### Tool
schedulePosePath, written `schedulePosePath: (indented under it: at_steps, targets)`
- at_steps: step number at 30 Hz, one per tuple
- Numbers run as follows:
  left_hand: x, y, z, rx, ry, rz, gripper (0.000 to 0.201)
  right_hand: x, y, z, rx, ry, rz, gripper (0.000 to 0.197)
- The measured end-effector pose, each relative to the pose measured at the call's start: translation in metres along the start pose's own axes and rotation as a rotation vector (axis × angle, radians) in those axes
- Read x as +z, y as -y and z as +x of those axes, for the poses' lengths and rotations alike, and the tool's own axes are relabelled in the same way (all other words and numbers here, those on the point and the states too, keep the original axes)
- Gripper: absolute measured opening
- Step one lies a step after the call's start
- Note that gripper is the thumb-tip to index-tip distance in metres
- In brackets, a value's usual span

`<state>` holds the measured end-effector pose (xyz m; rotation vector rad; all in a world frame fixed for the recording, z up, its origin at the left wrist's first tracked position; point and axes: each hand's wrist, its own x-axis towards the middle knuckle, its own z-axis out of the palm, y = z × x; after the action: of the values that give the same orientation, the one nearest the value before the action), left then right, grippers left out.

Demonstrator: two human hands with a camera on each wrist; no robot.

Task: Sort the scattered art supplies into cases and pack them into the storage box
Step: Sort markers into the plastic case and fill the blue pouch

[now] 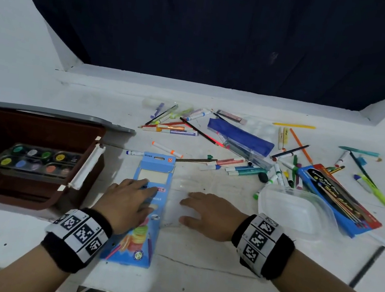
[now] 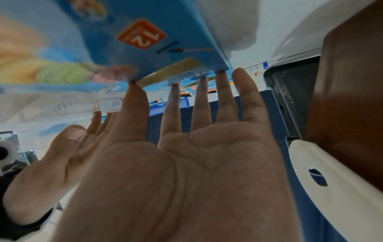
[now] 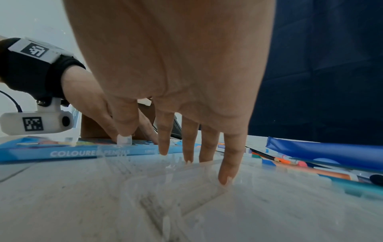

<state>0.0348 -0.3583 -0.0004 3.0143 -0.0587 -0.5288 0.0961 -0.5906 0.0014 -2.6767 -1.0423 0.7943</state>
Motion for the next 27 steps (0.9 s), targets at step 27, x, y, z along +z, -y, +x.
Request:
schedulePosePath:
  at_steps: [27]
  targets:
    - [-0.028, 0.048, 0.12, -0.409, -0.144, -0.035, 0.029, -0.095, -0.017, 0.133, -0.13, -0.215, 0.045, 0.027]
